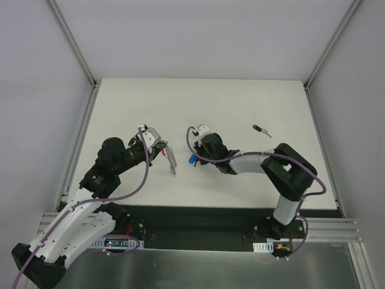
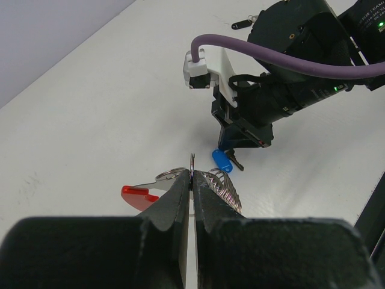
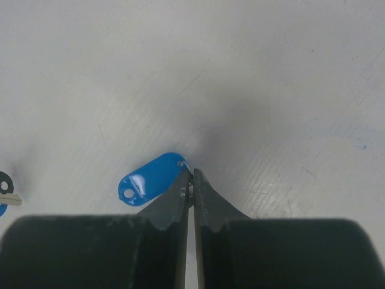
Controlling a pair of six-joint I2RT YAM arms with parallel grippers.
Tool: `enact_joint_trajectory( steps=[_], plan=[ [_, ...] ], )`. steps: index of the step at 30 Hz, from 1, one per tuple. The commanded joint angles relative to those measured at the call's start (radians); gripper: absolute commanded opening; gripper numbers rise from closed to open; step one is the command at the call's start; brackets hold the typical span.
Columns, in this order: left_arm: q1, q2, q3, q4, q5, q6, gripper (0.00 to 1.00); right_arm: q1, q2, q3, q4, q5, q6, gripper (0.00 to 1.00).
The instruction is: Put the keys on the keyring
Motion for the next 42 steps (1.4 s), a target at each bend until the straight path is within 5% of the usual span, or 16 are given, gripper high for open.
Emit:
enact_joint_trajectory(
  steps=[1, 11, 25, 35, 42],
  plan=[
    [0.005, -0.012, 0.011, 0.049, 0.025, 0.005, 0.00, 0.005, -0.015, -0.005, 0.001, 0.026, -0.003, 0.05],
    [0.005, -0.012, 0.004, 0.051, 0.069, 0.044, 0.00, 0.003, -0.173, -0.026, -0.045, -0.017, -0.112, 0.01],
    [0.005, 0.037, 0.017, 0.052, 0.455, 0.192, 0.00, 0.020, -0.655, -0.011, -0.344, -0.218, -0.476, 0.01],
    [-0.027, 0.186, 0.201, -0.067, 0.565, 0.344, 0.00, 0.196, -0.834, 0.071, -0.525, -0.154, -0.640, 0.01],
    [-0.069, 0.192, 0.179, -0.075, 0.586, 0.353, 0.00, 0.309, -0.850, 0.092, -0.567, -0.011, -0.704, 0.01]
  ],
)
